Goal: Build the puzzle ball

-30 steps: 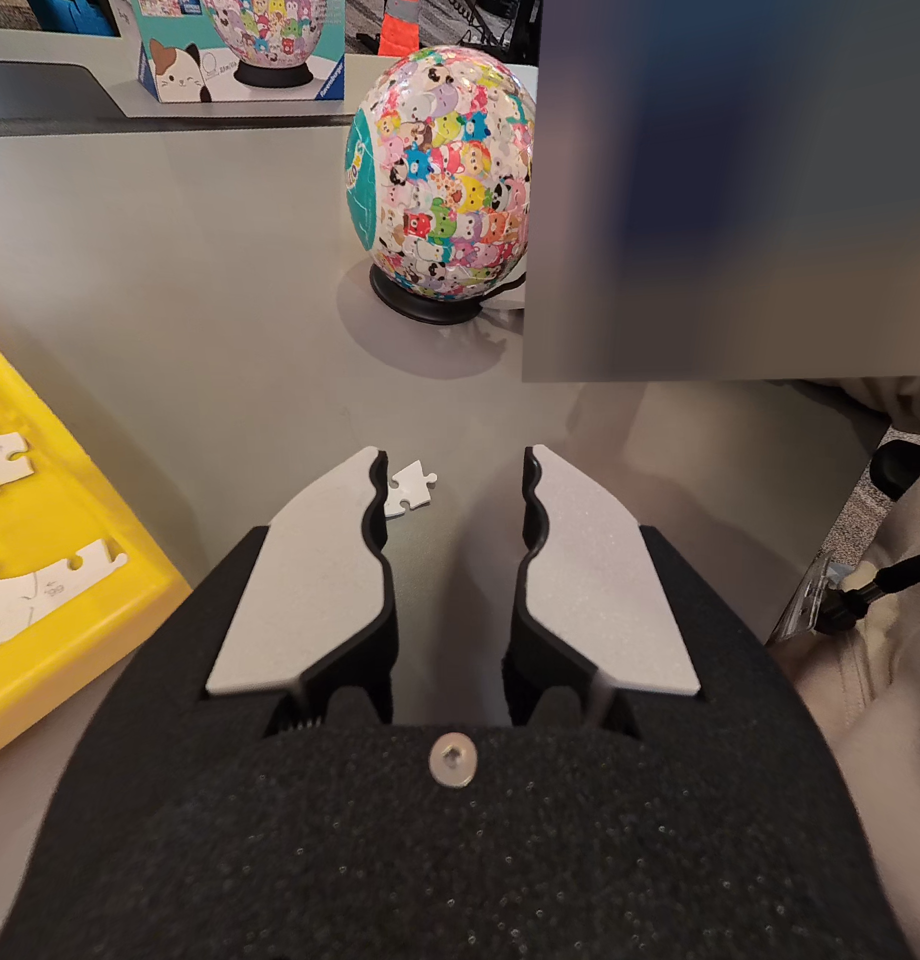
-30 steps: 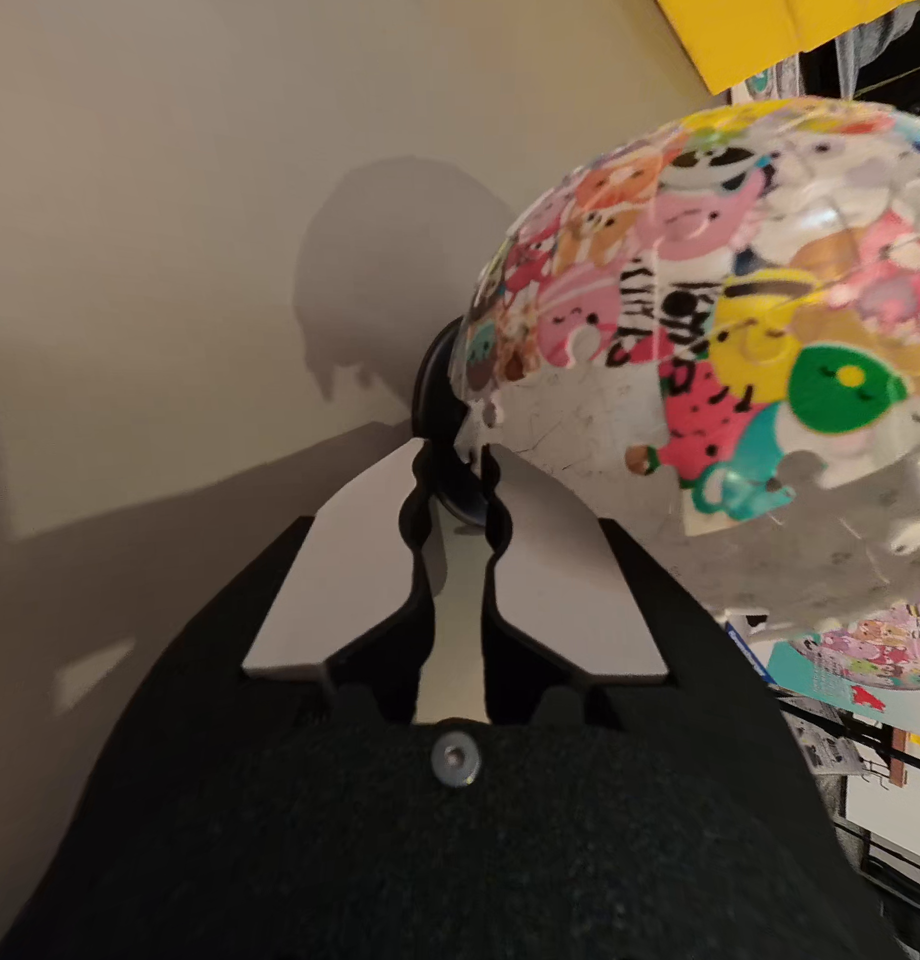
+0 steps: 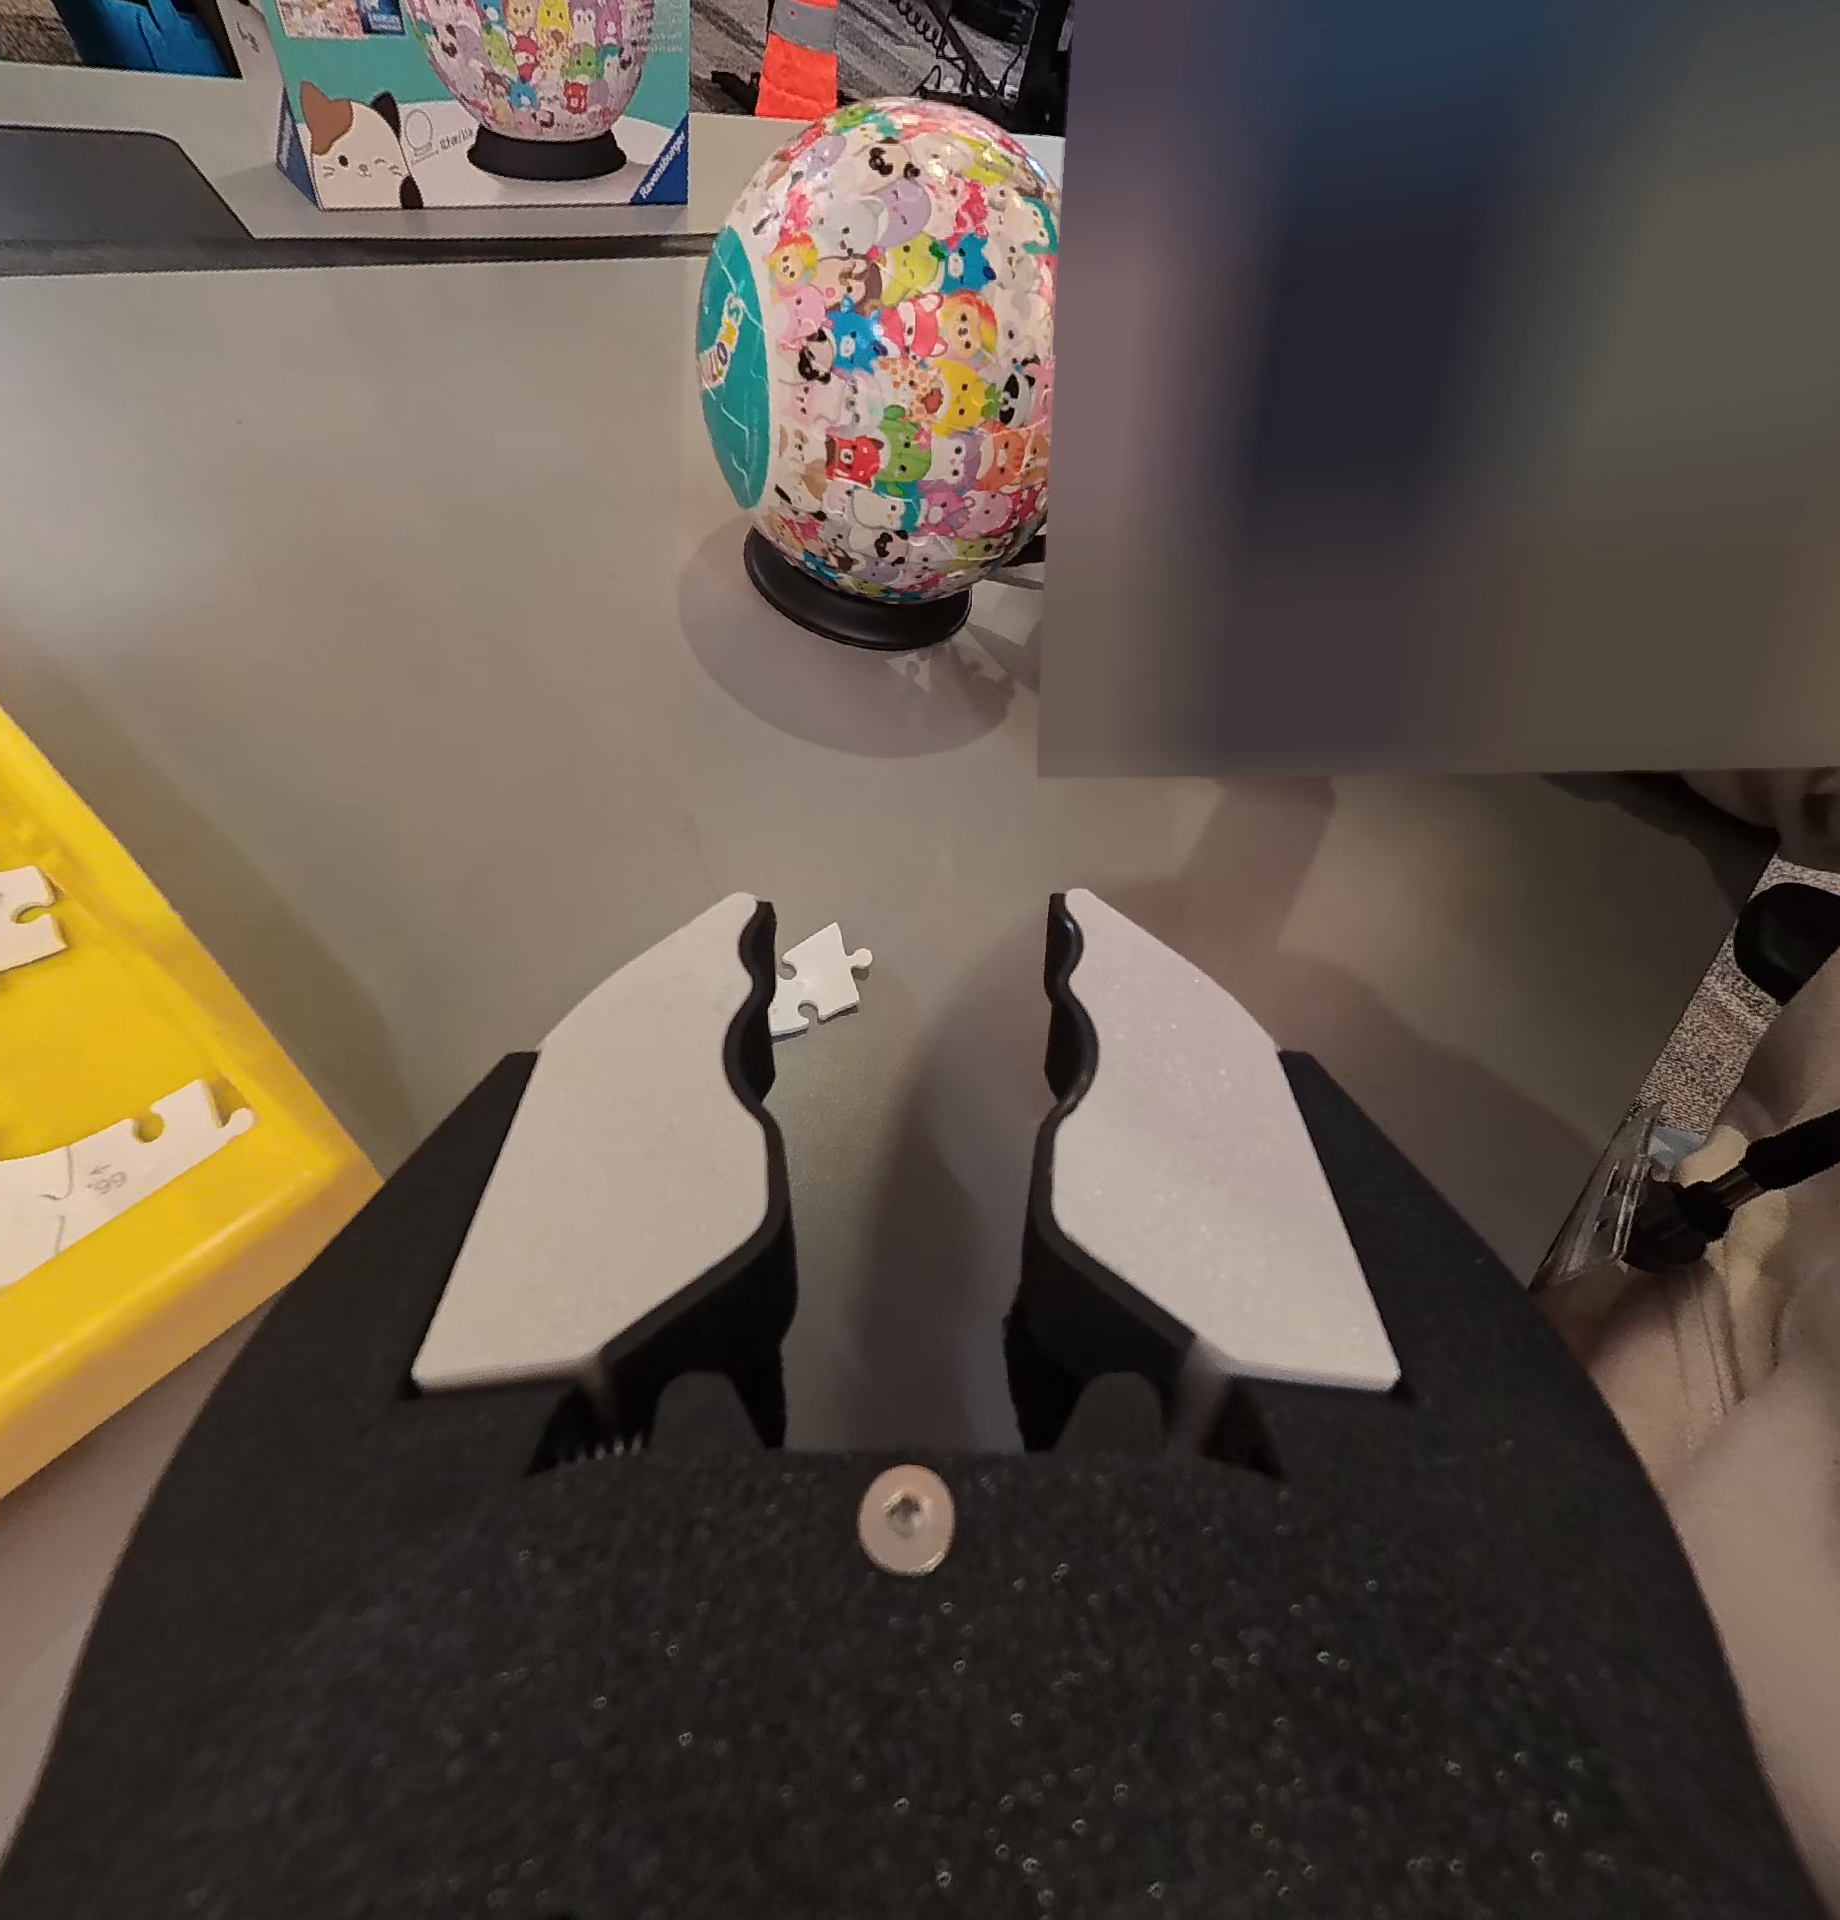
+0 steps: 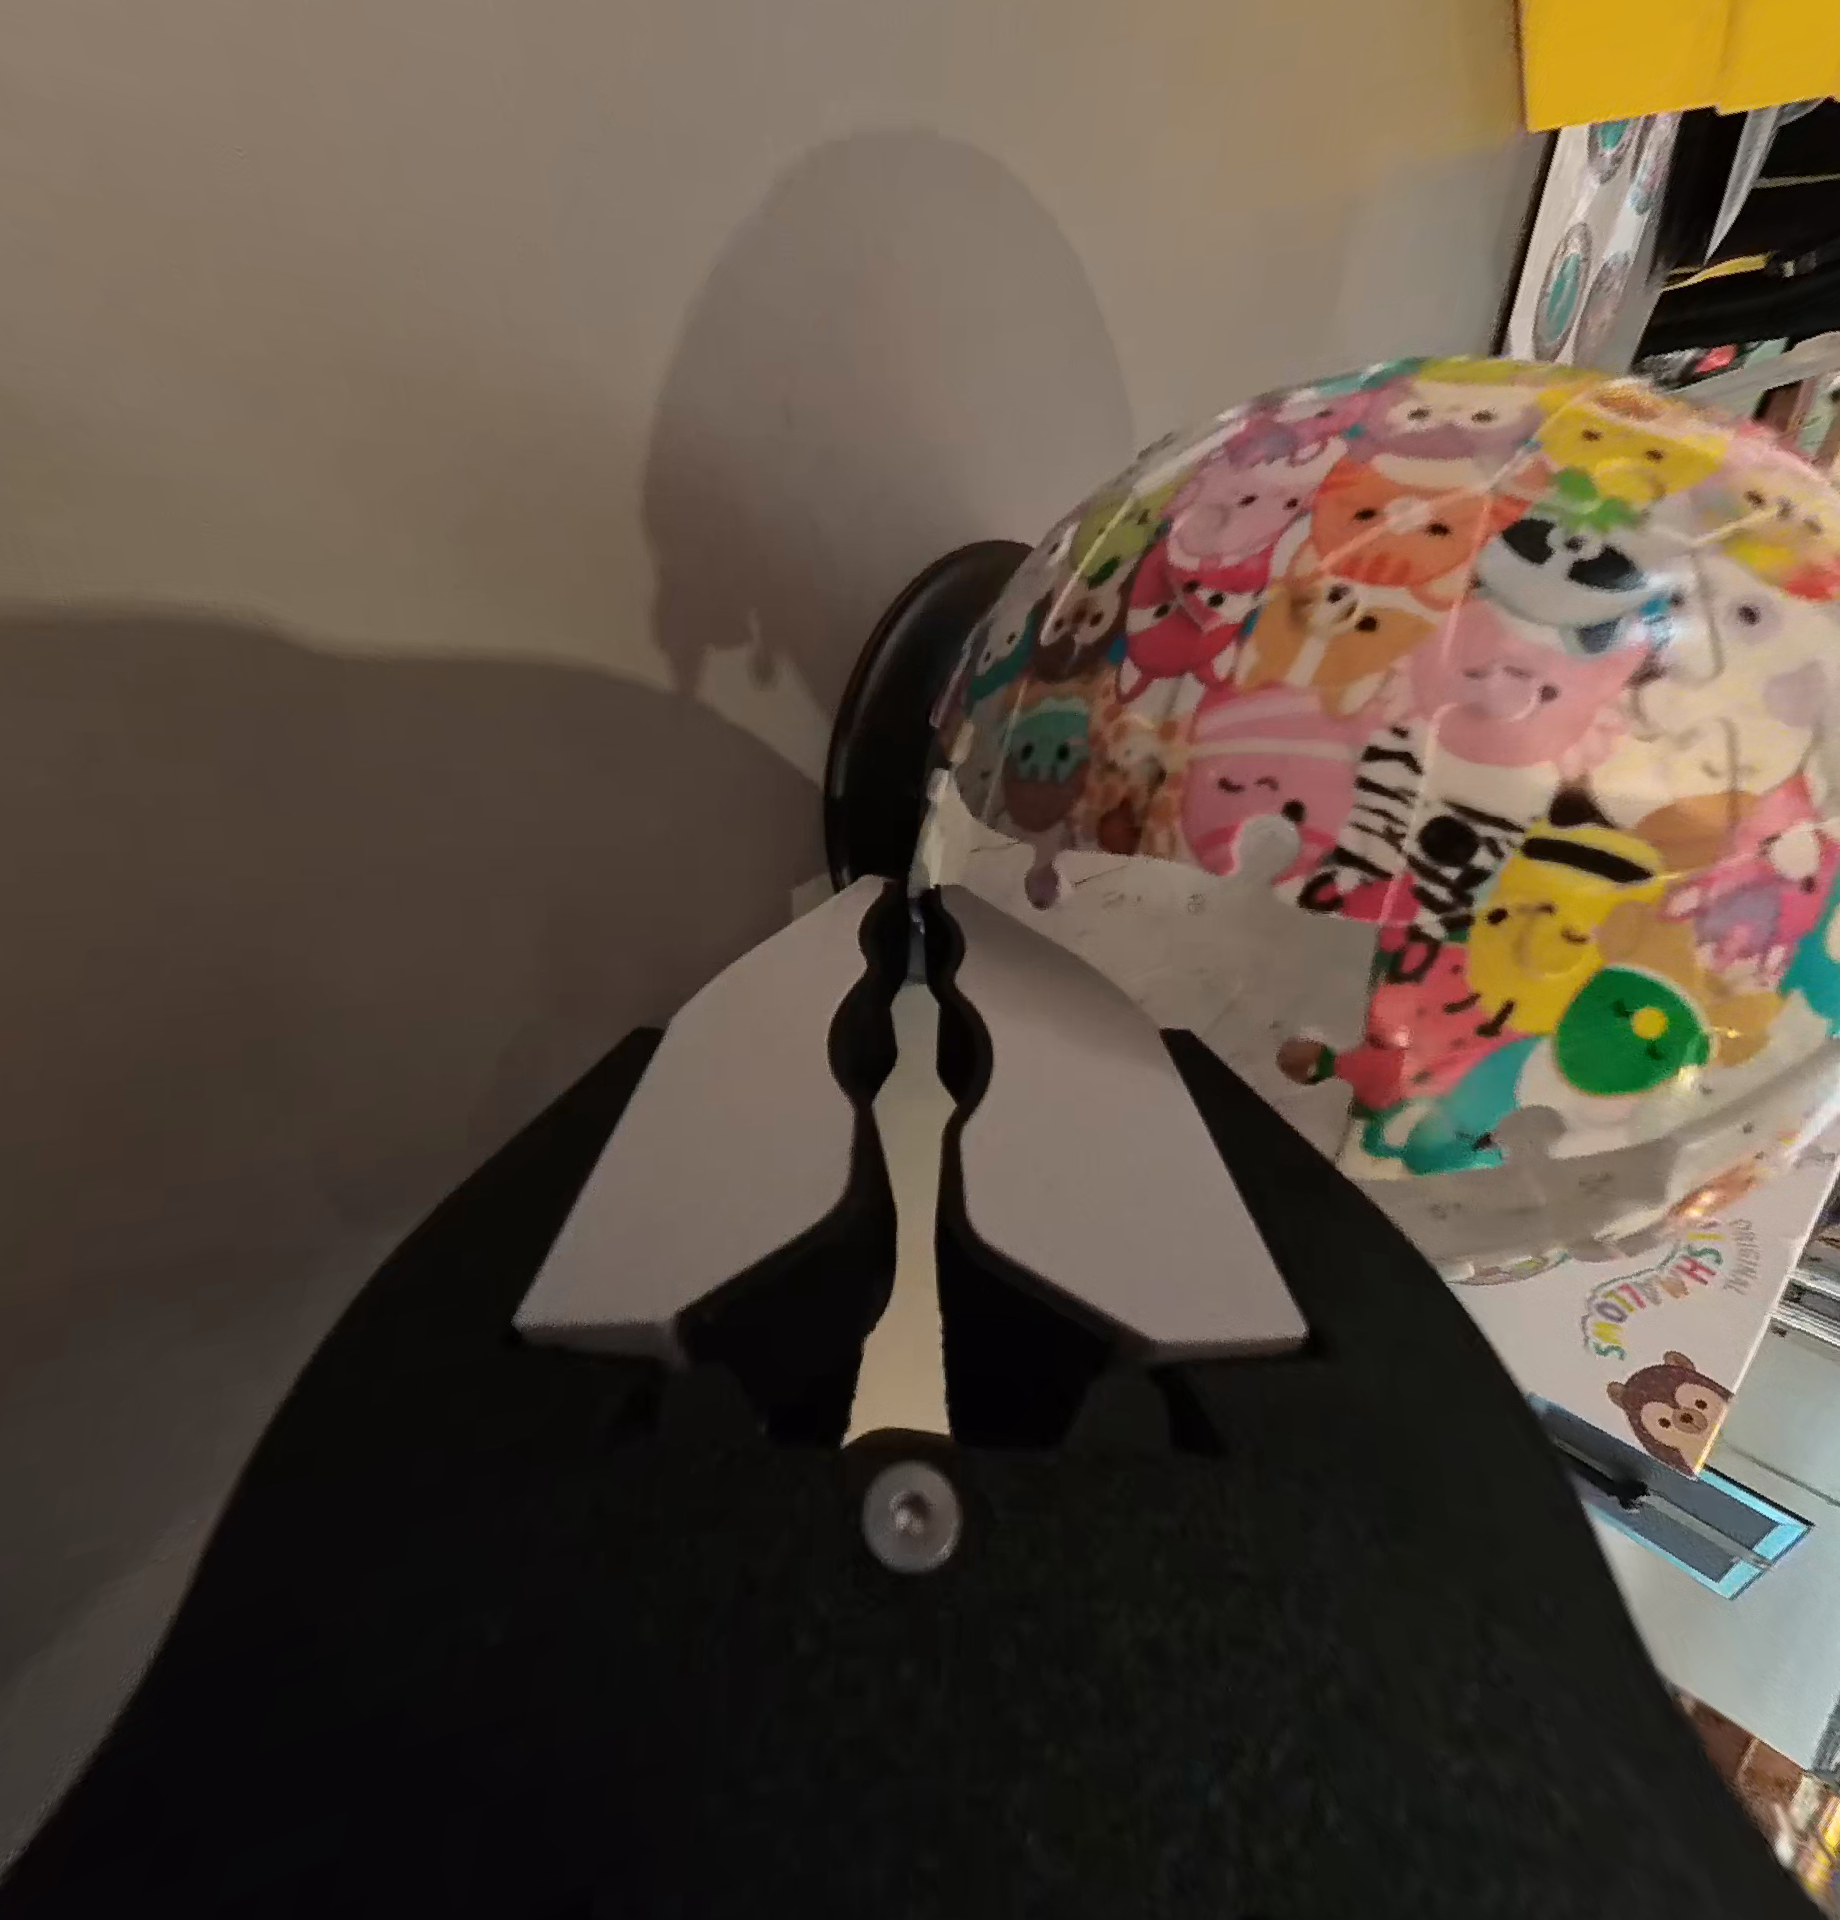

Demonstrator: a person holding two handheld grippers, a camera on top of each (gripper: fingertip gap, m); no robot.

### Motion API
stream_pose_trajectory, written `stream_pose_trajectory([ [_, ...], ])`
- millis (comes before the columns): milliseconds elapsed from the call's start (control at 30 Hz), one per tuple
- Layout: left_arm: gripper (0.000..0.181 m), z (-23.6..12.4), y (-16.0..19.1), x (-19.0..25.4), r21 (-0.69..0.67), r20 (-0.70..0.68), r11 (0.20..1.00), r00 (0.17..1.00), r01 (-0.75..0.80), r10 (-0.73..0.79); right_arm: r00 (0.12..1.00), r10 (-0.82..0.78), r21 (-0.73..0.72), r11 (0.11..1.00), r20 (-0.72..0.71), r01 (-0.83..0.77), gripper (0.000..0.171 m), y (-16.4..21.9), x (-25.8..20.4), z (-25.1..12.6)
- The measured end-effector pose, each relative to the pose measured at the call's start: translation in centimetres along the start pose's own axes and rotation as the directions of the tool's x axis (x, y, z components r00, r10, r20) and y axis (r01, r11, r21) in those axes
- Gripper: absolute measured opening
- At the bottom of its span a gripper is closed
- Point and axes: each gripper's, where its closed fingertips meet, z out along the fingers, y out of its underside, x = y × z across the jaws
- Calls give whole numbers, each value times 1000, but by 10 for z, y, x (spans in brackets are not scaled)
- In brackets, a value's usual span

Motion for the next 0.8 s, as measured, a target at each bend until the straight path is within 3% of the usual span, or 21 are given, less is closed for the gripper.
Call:
stream_pose_trajectory([
  [267,49,0,0,0,-1,-1,1000,1000,1,-1,998,29,-13,1000,58,-28,3,0,-2,1],
  [800,49,1,0,1,-1,-3,1000,1000,0,0,992,-96,-89,991,80,103,3,3,-2,-2],
])
